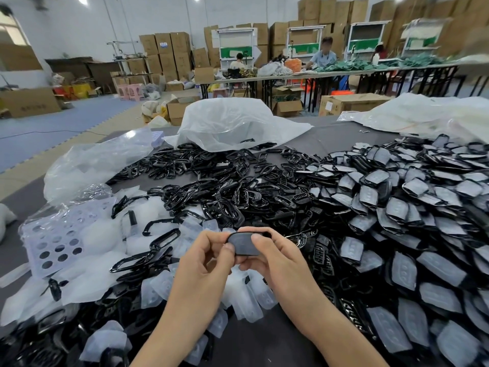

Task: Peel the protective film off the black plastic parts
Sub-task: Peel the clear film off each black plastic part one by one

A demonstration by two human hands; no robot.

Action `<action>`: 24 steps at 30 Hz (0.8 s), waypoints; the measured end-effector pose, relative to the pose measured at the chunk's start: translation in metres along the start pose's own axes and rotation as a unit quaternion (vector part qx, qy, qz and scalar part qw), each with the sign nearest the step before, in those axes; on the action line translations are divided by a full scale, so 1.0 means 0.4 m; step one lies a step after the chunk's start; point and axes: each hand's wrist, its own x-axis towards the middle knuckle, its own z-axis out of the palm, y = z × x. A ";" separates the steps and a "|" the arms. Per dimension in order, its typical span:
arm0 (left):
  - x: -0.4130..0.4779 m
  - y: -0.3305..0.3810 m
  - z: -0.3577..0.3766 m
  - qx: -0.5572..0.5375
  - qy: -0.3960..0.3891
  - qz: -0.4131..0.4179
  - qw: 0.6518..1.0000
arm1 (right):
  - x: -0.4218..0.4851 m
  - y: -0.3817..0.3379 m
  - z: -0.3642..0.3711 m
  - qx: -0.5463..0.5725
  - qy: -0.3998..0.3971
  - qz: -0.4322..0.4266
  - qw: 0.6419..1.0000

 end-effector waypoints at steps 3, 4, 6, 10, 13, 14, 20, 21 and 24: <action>0.000 -0.001 -0.001 0.001 0.000 -0.002 1.000 | 0.002 0.003 0.000 0.021 0.003 0.013 1.000; 0.000 -0.002 -0.001 0.004 -0.002 -0.002 1.000 | 0.002 0.004 -0.002 0.023 0.003 0.018 1.000; -0.001 -0.001 -0.002 0.016 -0.010 0.005 1.000 | 0.004 0.004 -0.007 0.019 0.003 0.028 0.999; -0.006 -0.001 -0.002 0.040 -0.035 0.025 0.998 | 0.007 0.002 -0.013 0.025 0.009 0.050 0.998; -0.012 -0.002 -0.005 0.064 -0.042 0.047 0.996 | 0.005 -0.004 -0.020 0.005 0.000 0.049 0.999; -0.013 -0.001 -0.007 0.076 -0.043 0.058 0.994 | 0.004 -0.007 -0.023 -0.007 -0.003 0.043 0.999; -0.026 0.005 -0.006 0.212 -0.027 0.149 0.966 | 0.000 -0.028 -0.020 -0.065 0.037 0.022 0.997; -0.029 0.005 -0.006 0.244 -0.037 0.170 0.954 | 0.001 -0.026 -0.020 -0.057 0.050 0.019 0.997; -0.035 0.004 0.000 0.328 -0.086 0.232 0.912 | 0.003 -0.019 -0.023 -0.033 0.084 0.013 0.996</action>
